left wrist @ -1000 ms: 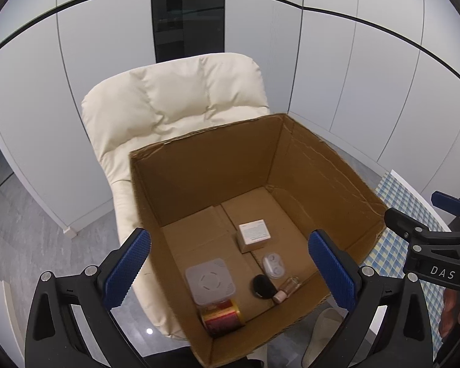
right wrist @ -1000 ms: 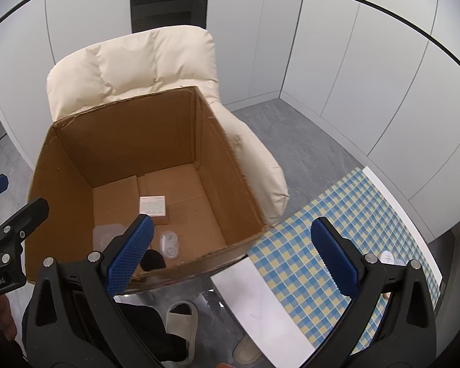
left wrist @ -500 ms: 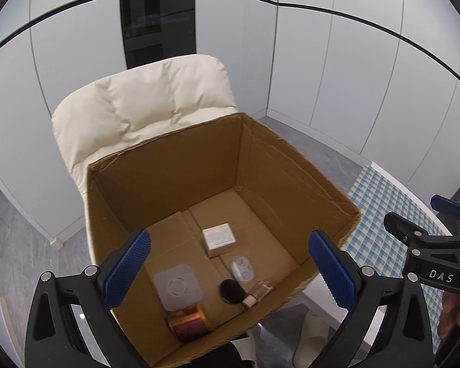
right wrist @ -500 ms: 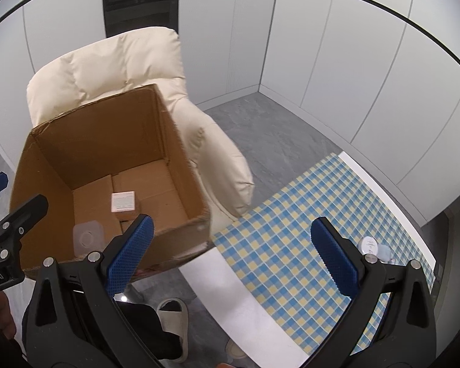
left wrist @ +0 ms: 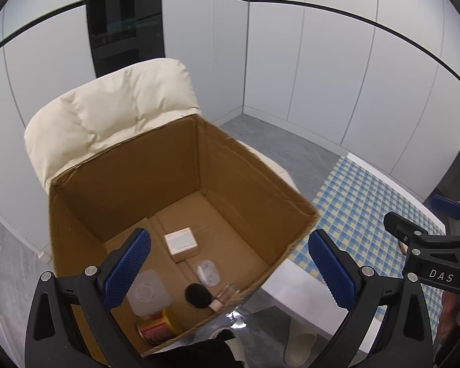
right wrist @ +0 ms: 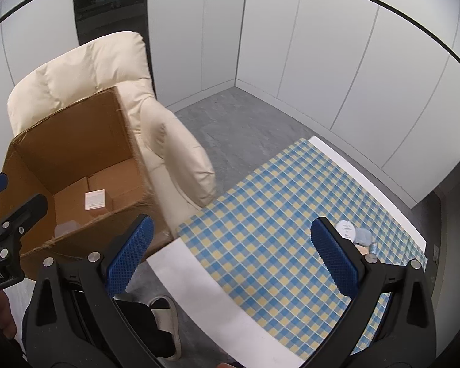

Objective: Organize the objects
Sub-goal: 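Withdraw both open grippers from the box toward the checkered cloth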

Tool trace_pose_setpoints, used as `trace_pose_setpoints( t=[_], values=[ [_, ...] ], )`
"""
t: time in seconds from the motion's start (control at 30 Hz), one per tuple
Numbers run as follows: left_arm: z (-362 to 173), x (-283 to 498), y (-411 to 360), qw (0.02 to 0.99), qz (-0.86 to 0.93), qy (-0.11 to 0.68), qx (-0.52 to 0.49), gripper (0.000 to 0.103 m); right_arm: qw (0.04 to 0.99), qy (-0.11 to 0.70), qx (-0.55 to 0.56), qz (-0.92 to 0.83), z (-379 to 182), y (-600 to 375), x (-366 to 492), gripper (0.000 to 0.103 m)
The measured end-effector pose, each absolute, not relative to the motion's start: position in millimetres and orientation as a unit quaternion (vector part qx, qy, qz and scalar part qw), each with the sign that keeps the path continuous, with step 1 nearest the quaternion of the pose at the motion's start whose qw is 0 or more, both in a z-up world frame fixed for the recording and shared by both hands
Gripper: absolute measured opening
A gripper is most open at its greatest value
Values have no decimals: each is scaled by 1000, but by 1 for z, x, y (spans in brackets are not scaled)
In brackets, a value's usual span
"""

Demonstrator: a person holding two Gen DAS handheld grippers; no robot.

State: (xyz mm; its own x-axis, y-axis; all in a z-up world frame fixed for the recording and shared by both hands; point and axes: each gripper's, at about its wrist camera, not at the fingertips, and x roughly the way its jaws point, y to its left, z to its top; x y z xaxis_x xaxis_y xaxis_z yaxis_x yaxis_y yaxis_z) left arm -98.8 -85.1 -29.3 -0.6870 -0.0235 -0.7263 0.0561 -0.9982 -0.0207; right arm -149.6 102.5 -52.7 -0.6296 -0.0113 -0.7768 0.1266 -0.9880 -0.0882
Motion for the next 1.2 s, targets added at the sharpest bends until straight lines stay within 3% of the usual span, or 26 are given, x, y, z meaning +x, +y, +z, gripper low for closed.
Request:
trace_pose_setpoints(
  t=[1.2],
  values=[
    [-31,-118,40,-79,-916,-20,393,103,-65,18,437,-897,-52,234,-118,103]
  ],
)
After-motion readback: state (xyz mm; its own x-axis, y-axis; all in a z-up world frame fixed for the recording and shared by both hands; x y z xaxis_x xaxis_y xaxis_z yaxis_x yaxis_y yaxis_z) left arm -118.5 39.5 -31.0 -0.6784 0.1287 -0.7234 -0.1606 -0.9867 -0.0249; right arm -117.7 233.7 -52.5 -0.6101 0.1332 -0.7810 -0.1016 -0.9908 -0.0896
